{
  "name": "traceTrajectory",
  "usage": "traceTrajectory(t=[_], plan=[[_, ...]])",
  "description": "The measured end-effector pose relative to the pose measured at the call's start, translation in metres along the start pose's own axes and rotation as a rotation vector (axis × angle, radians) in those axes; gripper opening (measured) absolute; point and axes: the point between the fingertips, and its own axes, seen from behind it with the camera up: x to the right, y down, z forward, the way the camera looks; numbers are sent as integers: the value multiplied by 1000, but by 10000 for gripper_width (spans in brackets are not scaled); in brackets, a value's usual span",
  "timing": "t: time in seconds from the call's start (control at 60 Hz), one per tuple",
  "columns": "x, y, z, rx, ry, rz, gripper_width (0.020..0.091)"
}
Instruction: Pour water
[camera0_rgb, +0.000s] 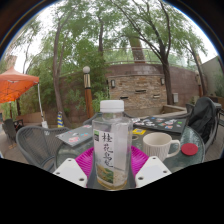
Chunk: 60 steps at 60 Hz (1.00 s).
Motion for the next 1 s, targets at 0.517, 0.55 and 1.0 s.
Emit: traceTrajectory(t=[0.517, 0.55, 1.0], plan=[[4, -99, 17, -22, -482, 1753, 486], [5, -106, 13, -14, -504, 1819, 485], [6, -124, -24, 43, -551, 2094, 486]])
